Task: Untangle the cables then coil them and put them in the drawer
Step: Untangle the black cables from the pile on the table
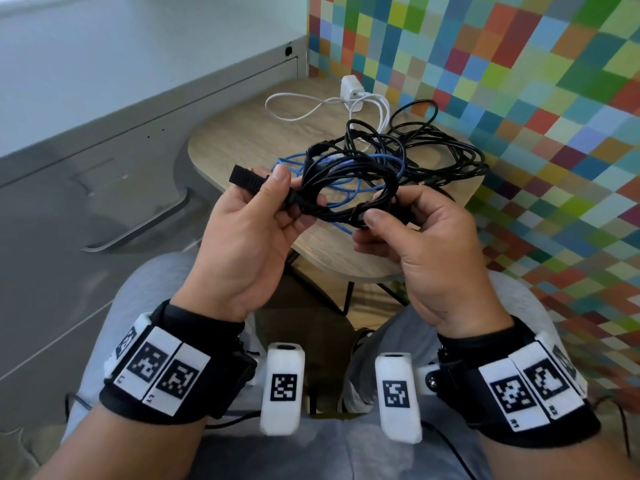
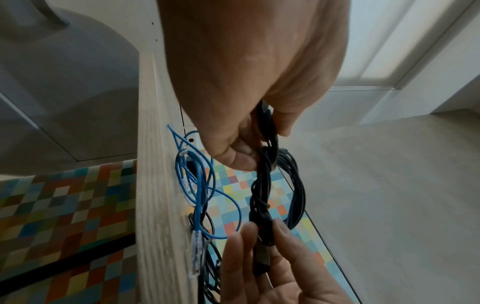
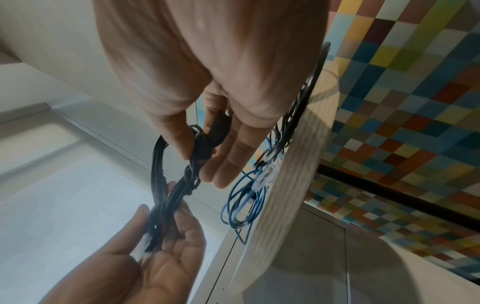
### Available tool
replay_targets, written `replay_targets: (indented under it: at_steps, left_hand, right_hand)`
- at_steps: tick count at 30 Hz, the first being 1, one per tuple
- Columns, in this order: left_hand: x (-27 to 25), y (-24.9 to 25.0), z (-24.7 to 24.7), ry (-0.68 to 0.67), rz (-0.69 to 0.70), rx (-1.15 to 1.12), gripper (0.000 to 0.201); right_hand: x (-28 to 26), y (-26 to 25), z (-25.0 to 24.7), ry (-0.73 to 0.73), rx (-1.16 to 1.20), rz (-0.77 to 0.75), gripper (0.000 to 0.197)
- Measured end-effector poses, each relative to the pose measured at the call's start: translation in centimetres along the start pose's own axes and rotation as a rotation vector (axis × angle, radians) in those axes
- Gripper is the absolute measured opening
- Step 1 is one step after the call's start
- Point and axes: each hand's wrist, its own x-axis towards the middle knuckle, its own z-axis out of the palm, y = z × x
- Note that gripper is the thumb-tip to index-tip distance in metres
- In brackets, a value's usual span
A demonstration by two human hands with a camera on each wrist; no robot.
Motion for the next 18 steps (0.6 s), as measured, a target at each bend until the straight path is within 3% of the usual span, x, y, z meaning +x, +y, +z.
replay_targets:
  at_steps: [7, 16, 18]
  left_hand:
    - [0.15, -0.35, 0.08, 0.037, 0.023, 0.086, 0.005]
    - [0.06, -0.64, -0.05, 0.023, 0.004, 0.059, 0.053]
    - [0.09, -0.63, -0.03, 0.029, -0.005, 0.076, 0.056]
  right_hand:
    - [0.13, 0.38, -0.27, -0.032, 0.033, 0.01, 0.024]
    - [-0.18, 0.11, -0.24, -0.066, -0.068, -0.051, 0.024]
    - [-0.17, 0.15, -0.24, -0.071, -0.079, -0.053, 0.025]
